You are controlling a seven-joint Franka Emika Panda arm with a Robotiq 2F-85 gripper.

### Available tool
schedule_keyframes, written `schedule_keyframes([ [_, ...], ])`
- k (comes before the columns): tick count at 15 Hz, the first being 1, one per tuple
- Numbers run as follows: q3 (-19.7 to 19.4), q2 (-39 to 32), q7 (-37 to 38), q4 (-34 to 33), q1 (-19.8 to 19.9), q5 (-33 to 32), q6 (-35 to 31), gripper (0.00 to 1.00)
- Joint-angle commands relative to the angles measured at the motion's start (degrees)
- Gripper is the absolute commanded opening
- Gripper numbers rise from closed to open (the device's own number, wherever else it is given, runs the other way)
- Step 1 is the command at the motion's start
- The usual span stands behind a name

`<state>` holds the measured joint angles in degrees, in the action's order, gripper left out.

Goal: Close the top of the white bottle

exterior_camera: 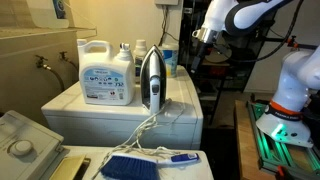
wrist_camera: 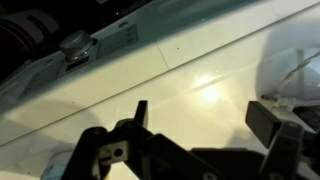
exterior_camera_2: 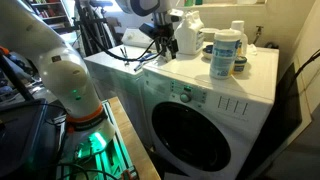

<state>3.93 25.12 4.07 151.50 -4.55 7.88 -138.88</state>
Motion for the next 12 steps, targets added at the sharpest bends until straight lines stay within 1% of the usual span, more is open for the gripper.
schedule_keyframes([
  [1, -0.1, 0.0, 0.1, 0.0, -0.1, -0.1, 0.2, 1.0],
  [3, 0.3, -0.2, 0.7, -0.4, 0.5, -1.4, 0.6, 1.0],
  [5, 2.7, -0.6, 2.9, -1.9, 3.0, -8.2, 2.3, 1.0],
  [6, 4.5, -0.9, 4.8, -3.2, 4.8, -13.5, 4.1, 1.0],
  [12, 10.2, -3.5, 8.7, -9.8, 7.7, -33.9, 9.7, 1.0],
])
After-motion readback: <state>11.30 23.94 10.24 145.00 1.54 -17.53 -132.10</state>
